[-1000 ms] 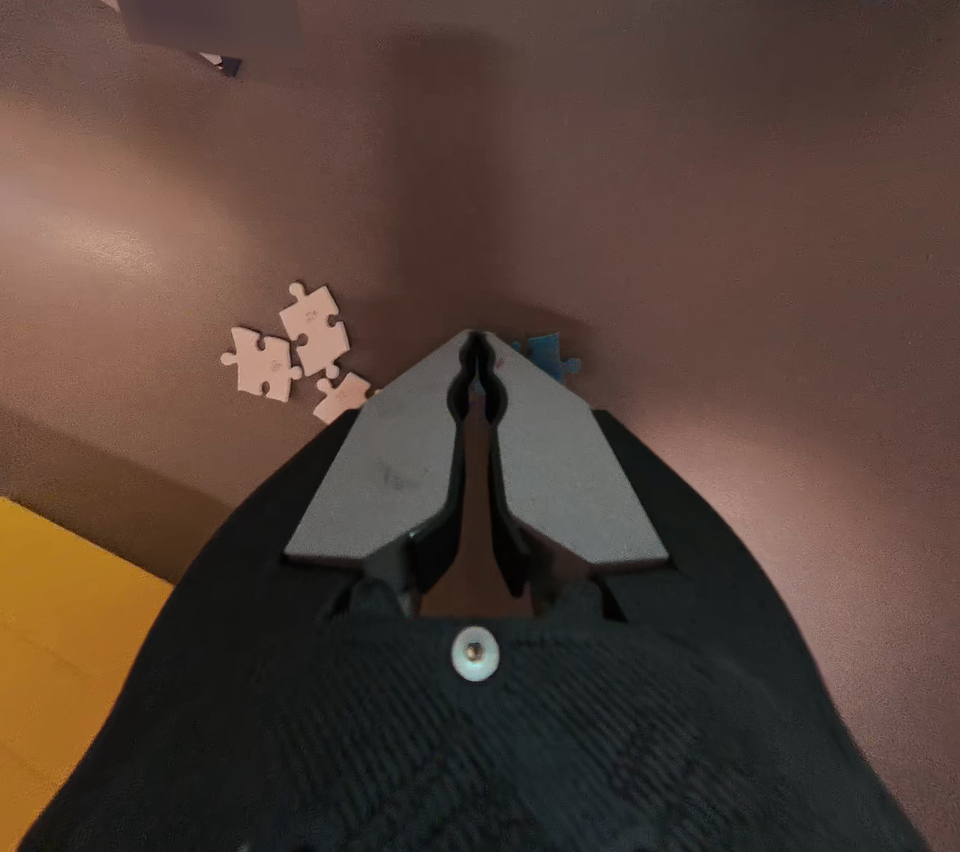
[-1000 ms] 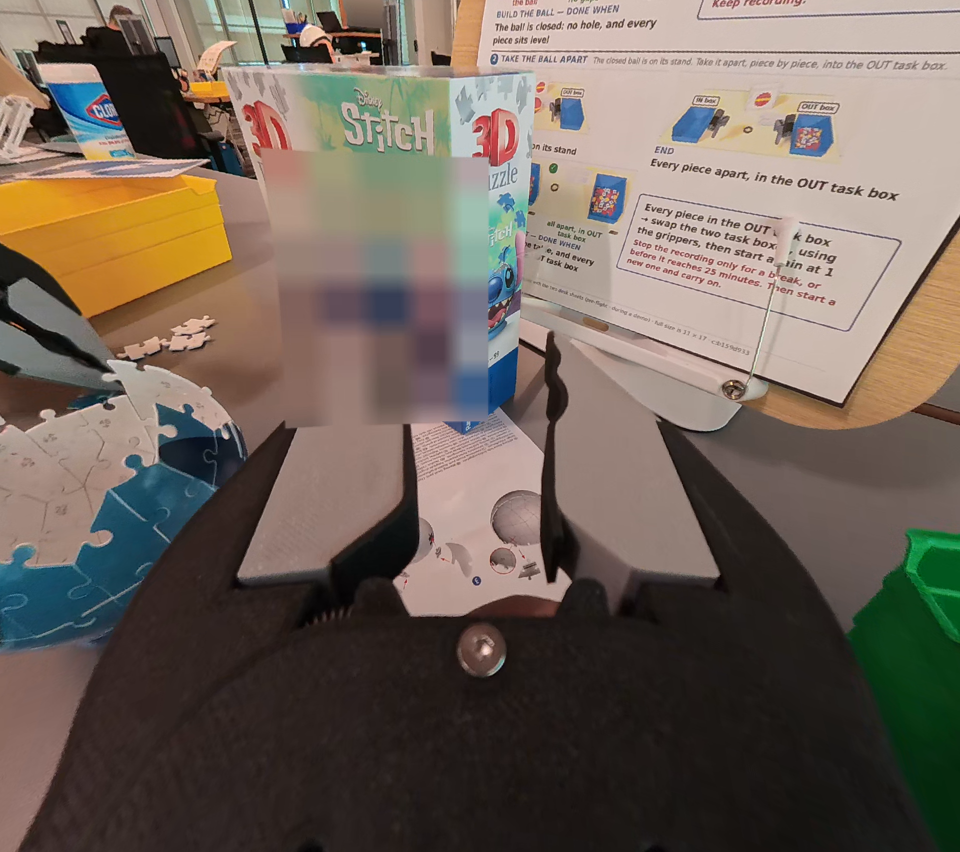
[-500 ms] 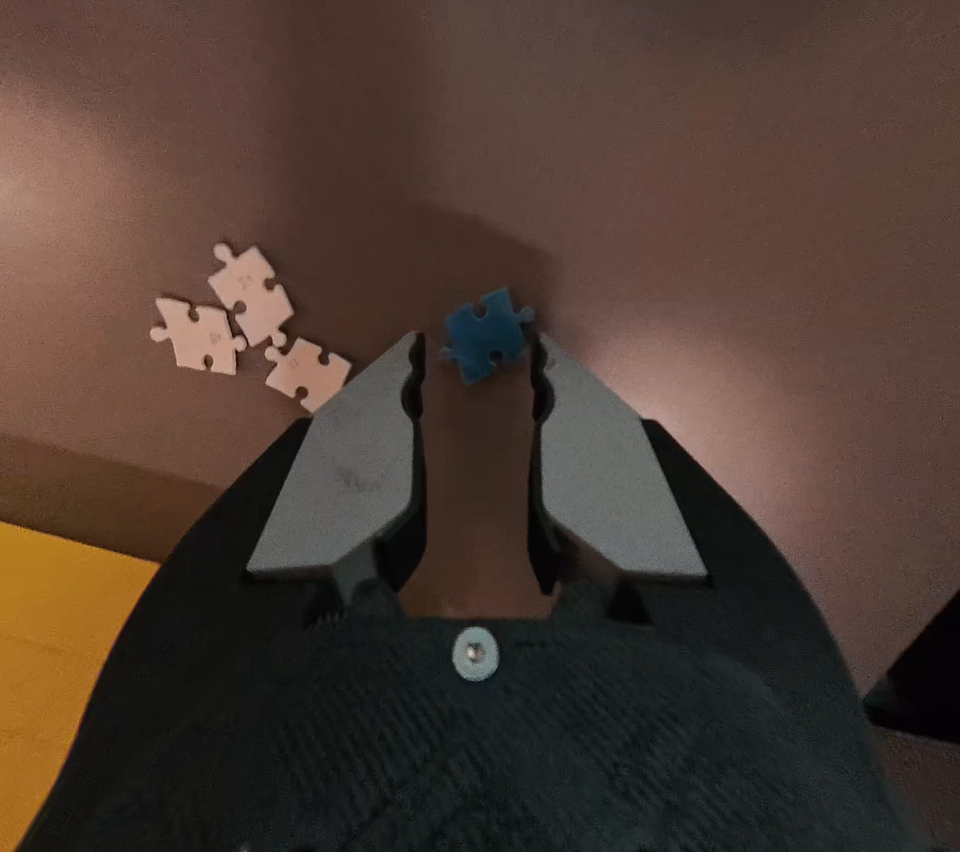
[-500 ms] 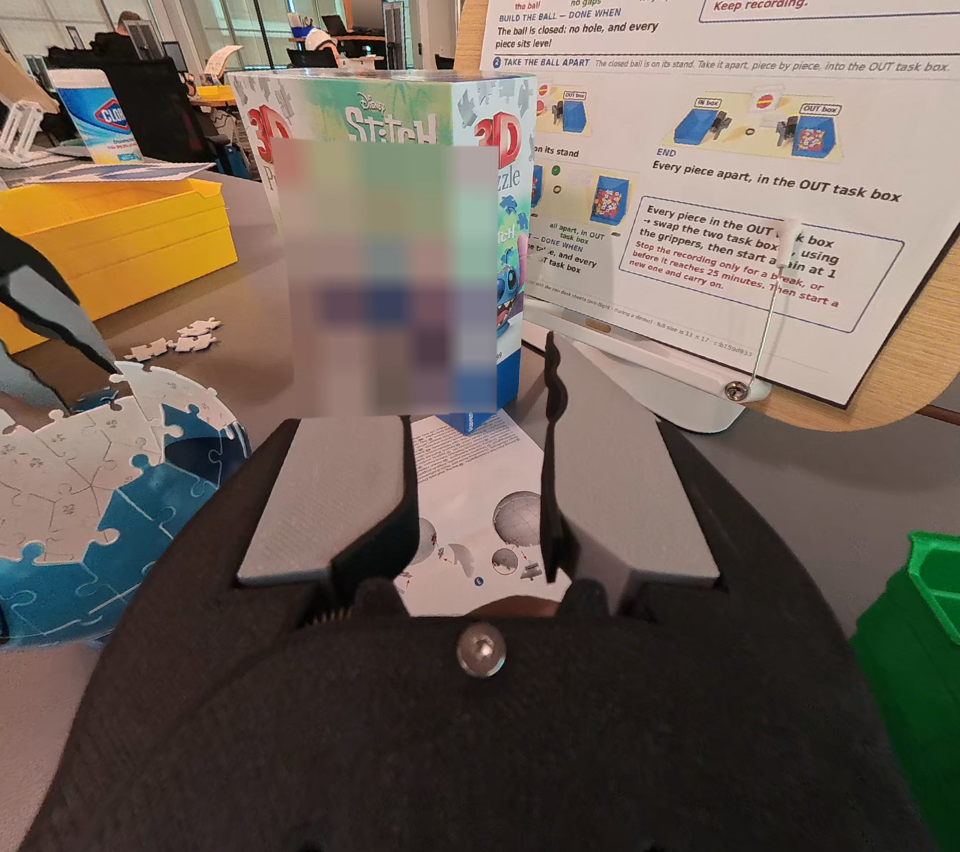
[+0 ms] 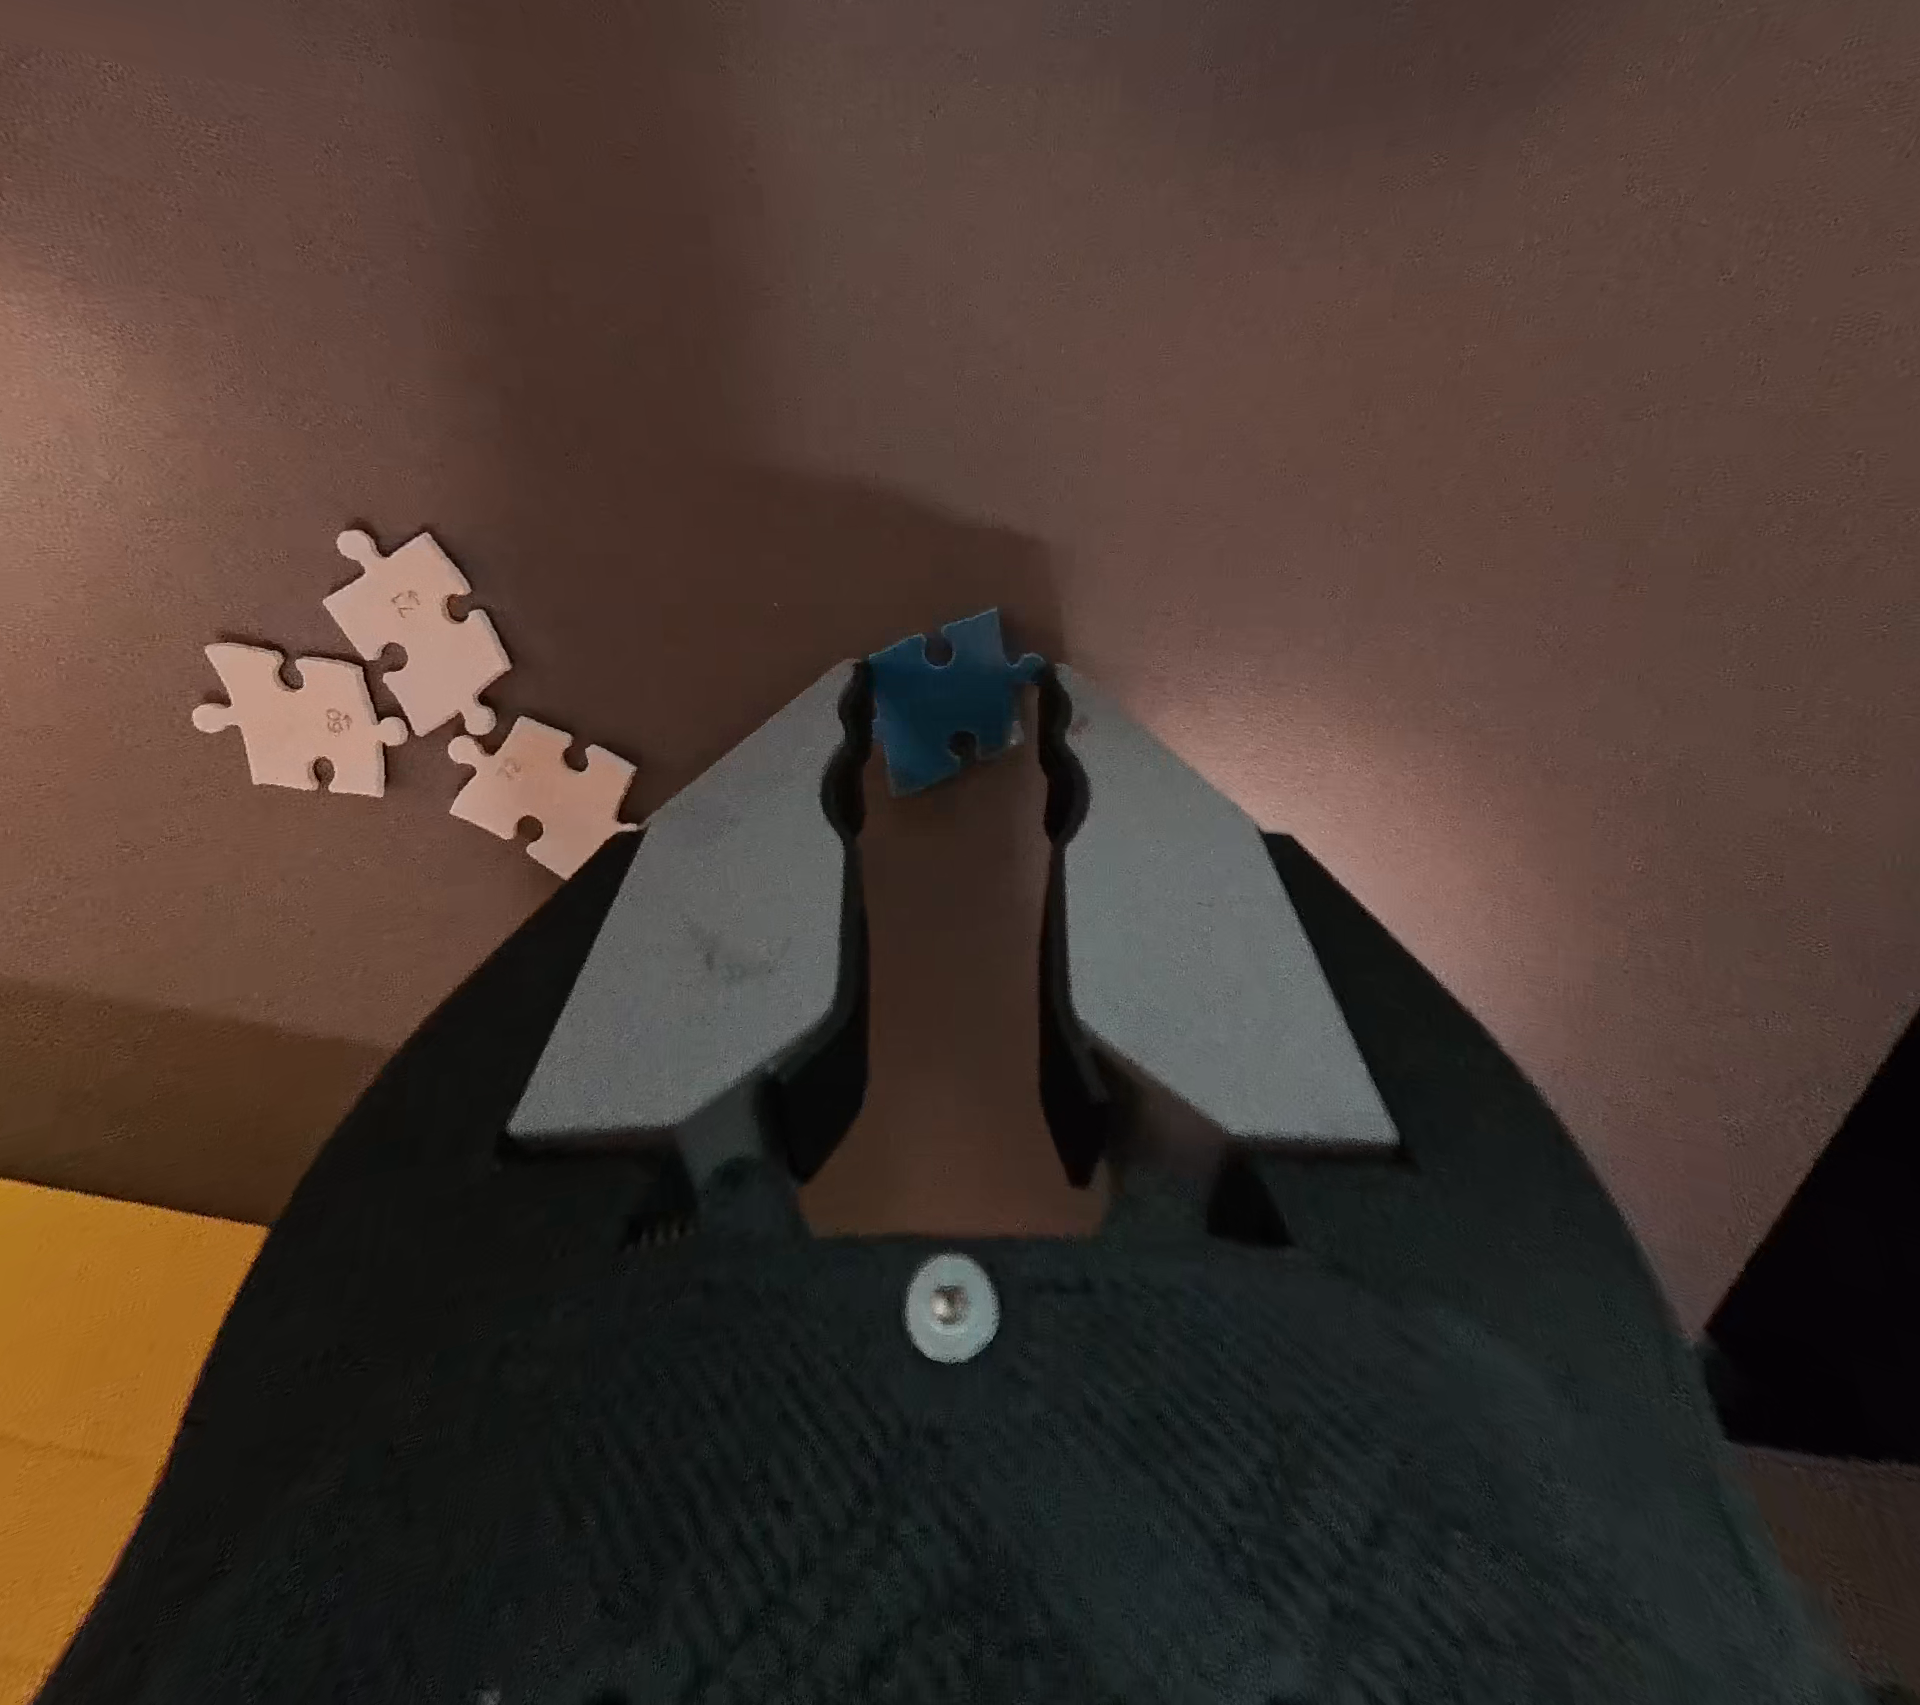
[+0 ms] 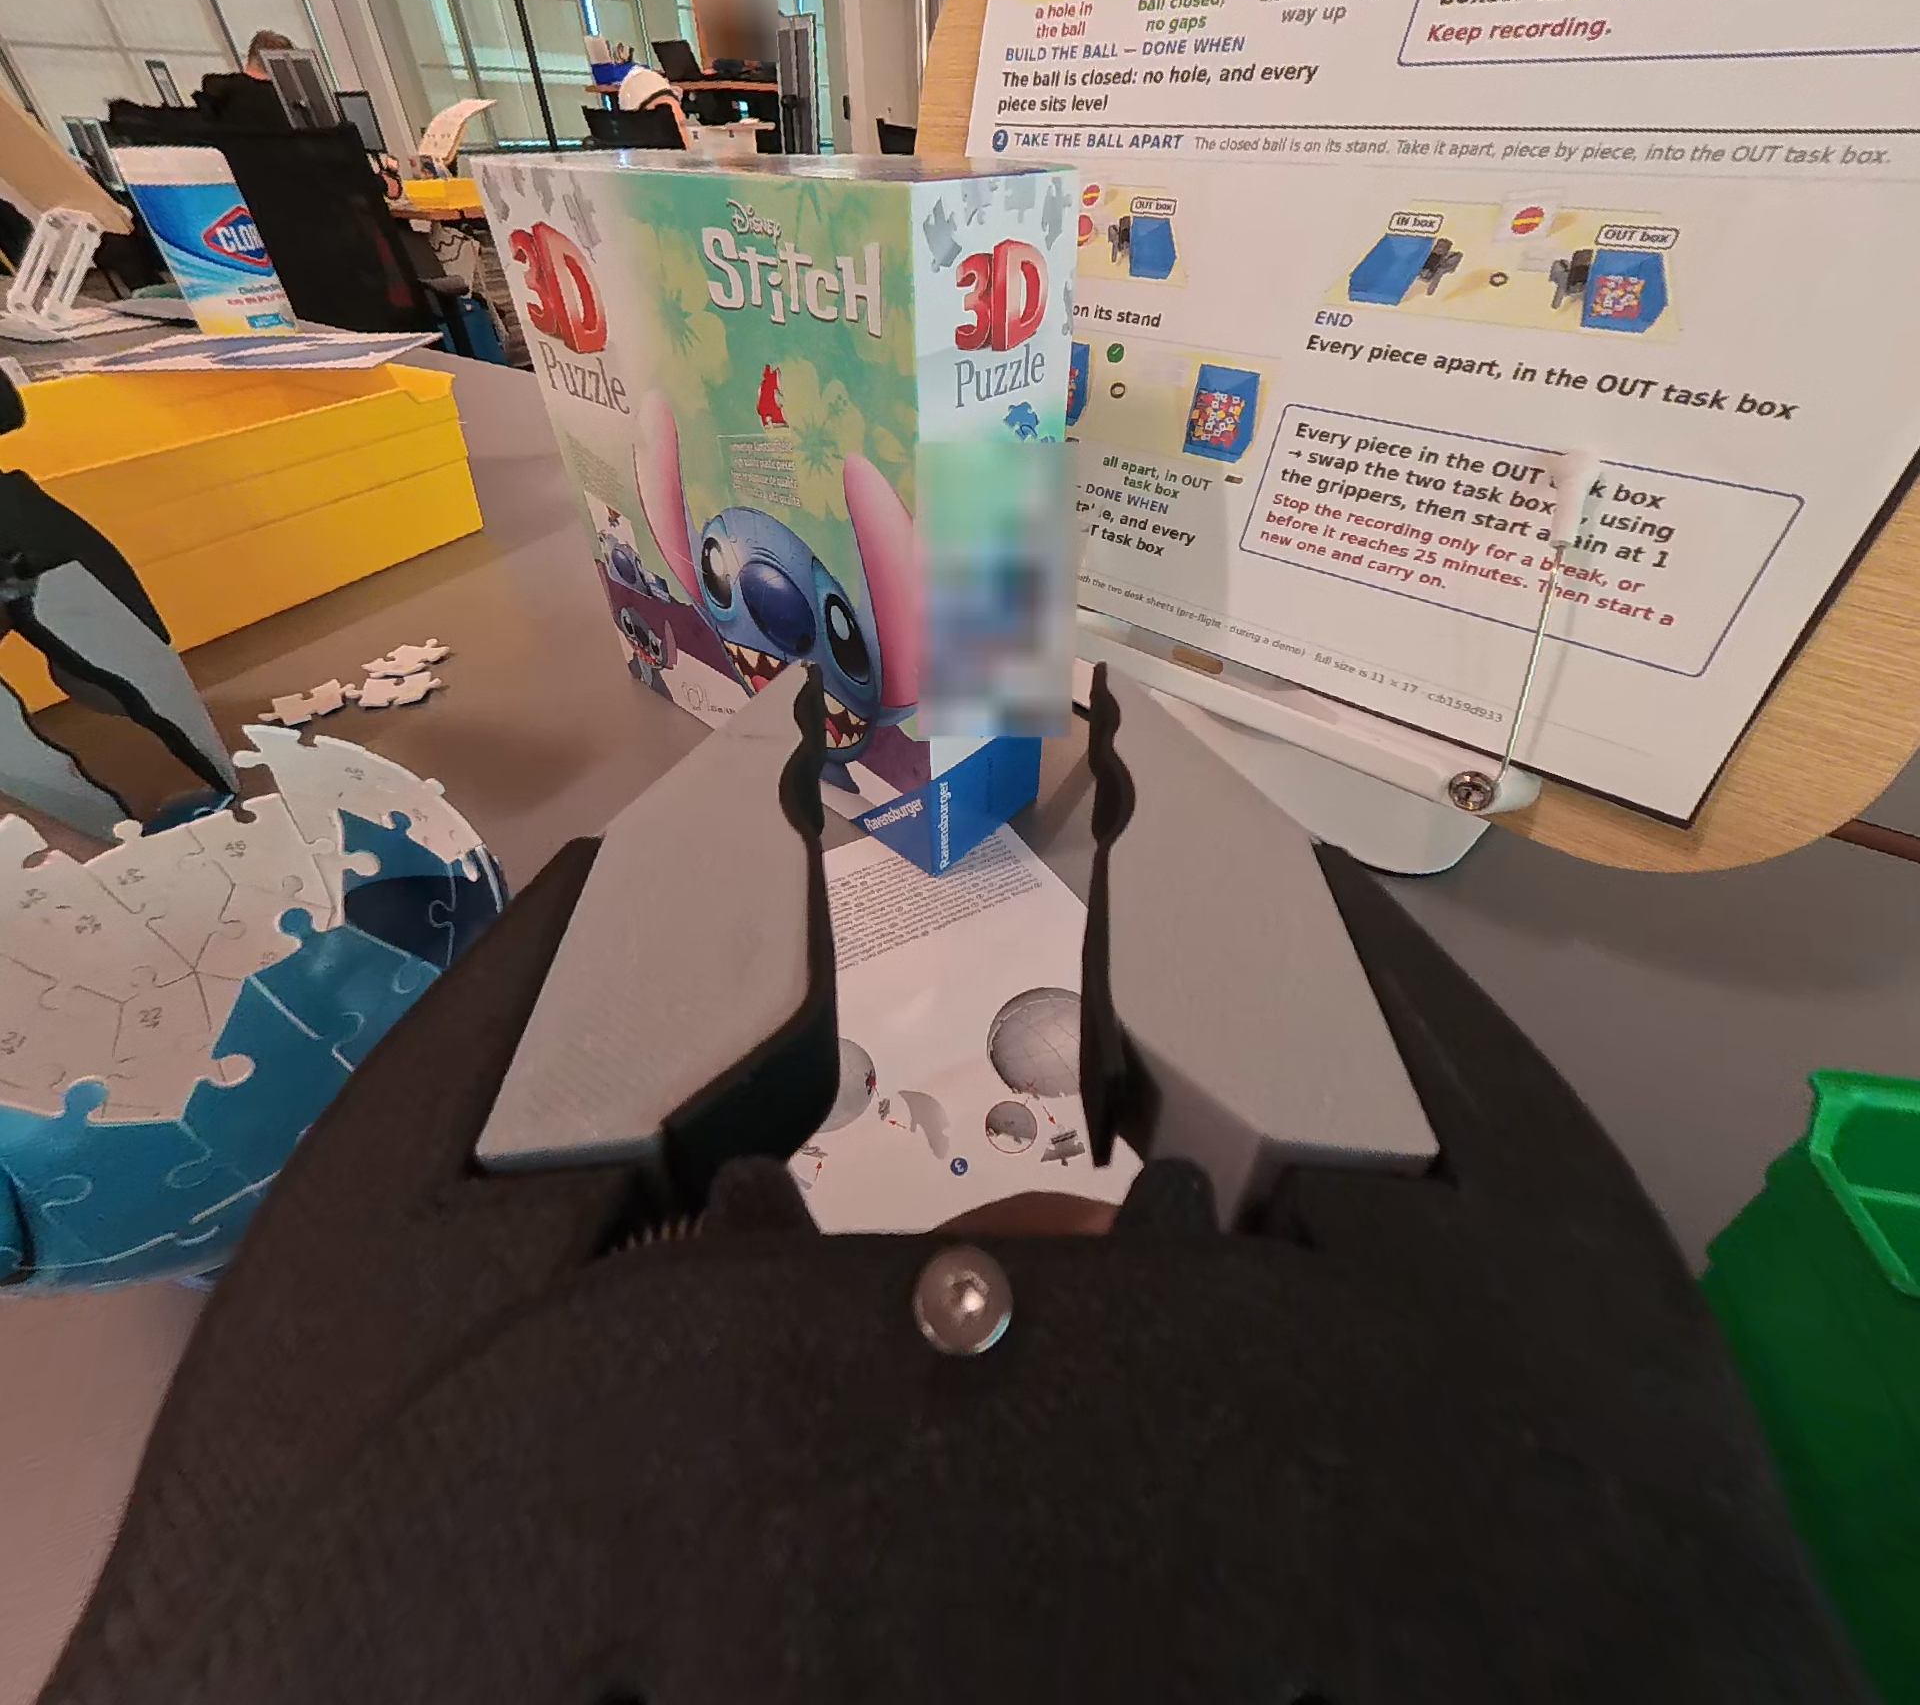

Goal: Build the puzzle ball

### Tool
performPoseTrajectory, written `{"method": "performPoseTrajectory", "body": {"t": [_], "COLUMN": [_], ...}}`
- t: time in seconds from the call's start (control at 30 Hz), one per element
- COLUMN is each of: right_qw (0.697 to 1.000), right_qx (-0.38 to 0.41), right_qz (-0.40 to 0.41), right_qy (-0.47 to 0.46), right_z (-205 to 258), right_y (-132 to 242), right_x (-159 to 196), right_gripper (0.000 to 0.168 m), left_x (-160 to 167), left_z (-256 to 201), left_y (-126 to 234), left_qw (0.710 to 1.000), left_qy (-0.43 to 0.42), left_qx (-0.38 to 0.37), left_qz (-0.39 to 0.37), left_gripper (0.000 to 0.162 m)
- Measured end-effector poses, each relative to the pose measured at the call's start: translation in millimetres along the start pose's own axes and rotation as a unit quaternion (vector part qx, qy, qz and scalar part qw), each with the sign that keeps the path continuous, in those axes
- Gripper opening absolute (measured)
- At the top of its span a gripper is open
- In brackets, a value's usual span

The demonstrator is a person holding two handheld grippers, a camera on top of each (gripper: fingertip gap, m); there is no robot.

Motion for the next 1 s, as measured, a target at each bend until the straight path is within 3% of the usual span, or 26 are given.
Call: {"method": "performPoseTrajectory", "body": {"t": [0.17, 0.37, 0.53, 0.77, 0.87, 0.93, 1.0], "right_qw": [1.000, 1.000, 0.995, 0.954, 0.919, 0.877, 0.853], "right_qx": [-0.003, -0.015, -0.096, -0.295, -0.390, -0.474, -0.509], "right_qz": [-0.001, -0.004, 0.006, -0.021, 0.009, 0.040, 0.065], "right_qy": [-0.003, 0.007, 0.008, 0.043, 0.061, 0.071, 0.091], "right_z": [0.7, 5.8, 29.2, 126.3, 193.4, 242.0, 272.2], "right_y": [0.0, 0.7, -1.6, 13.4, 15.3, 20.7, 16.4], "right_x": [-0.4, -2.2, 2.6, -37.5, -51.3, -48.8, -42.4], "right_gripper": [0.047, 0.048, 0.051, 0.048, 0.045, 0.050, 0.049], "left_x": [-32.1, -52.3, -61.0, -80.8, -89.9, -95.6, -99.5], "left_z": [-33.0, -54.5, -65.2, -84.0, -94.5, -98.6, -99.0], "left_y": [19.9, 22.1, 32.7, 82.0, 95.1, 98.5, 98.5], "left_qw": [0.987, 0.960, 0.927, 0.865, 0.838, 0.824, 0.816], "left_qy": [0.037, 0.068, 0.093, 0.079, 0.070, 0.068, 0.069], "left_qx": [0.123, 0.197, 0.251, 0.351, 0.396, 0.417, 0.423], "left_qz": [-0.093, -0.186, -0.264, -0.349, -0.368, -0.378, -0.387], "left_gripper": [0.025, 0.025, 0.025, 0.025, 0.025, 0.024, 0.025]}}
Point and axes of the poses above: each gripper's, where its closed fingertips meet, y back along the fingers, x out of its underside, z = x × y across the jaws, the point moved 2 cm from there along y, back along the fingers, and after that the axes turned 7 degrees about -z, right-handed, at the moved point
